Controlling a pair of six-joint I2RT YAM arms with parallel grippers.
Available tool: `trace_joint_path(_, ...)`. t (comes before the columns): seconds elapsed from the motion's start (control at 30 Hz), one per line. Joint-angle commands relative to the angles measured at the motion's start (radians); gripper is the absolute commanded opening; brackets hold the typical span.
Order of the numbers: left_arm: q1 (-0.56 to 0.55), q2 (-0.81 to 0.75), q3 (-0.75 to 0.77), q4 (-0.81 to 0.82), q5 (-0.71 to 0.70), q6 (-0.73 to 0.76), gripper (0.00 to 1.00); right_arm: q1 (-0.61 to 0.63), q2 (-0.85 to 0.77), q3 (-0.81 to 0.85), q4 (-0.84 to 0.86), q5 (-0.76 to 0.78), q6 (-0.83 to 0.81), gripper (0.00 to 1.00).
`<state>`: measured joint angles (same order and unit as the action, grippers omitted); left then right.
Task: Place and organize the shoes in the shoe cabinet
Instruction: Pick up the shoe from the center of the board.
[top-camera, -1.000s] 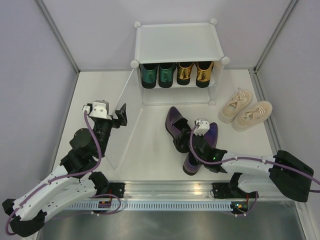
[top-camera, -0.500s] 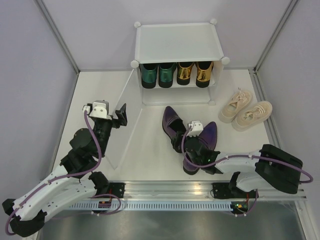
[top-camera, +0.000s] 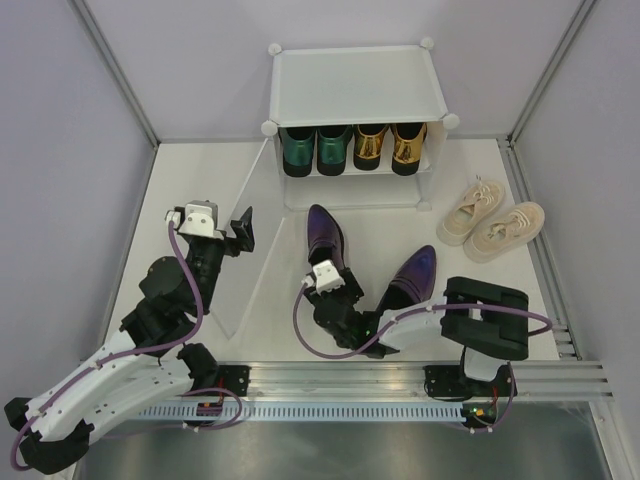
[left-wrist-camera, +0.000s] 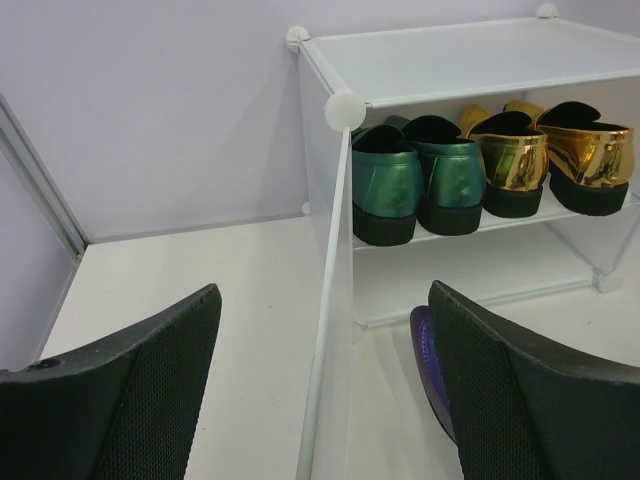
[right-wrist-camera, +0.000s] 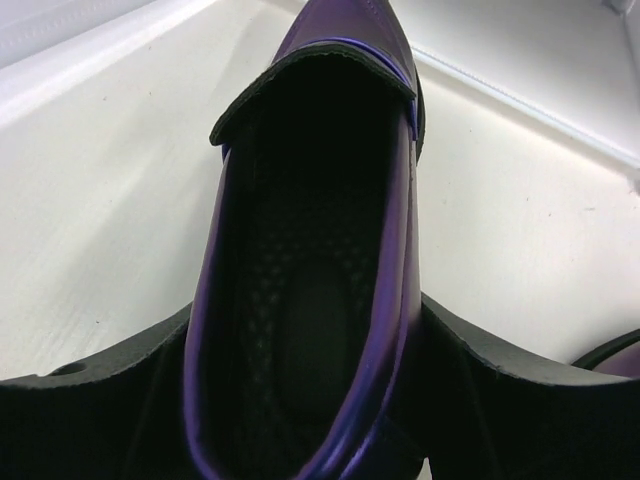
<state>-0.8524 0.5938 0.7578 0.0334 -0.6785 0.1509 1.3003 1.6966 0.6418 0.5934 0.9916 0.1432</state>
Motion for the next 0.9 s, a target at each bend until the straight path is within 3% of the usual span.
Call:
trace_joint_path(0.0,0.001,0.008,0.011,-0.017,0.008,0.010,0.87,0.007,0.064,0.053,0.036,0.048,-0.119,0.01)
trace_joint_path(0.13,0.001,0.009,0.011,-0.017,0.010,0.010,0.87,0.002,0.165,0.124,0.051,0.094,-0.188,0.01)
trace_joint_path(0.37,0.001,0.009,0.011,-0.017,0.011,0.010,0.87,-0.094,0.173,0.136,0.063,0.001,-0.145,0.01)
trace_joint_path(0.87,0.001,0.001,0.012,-0.017,0.004,0.010,0.86,-0.302,0.081,0.033,0.172,-0.298,0.180,0.01)
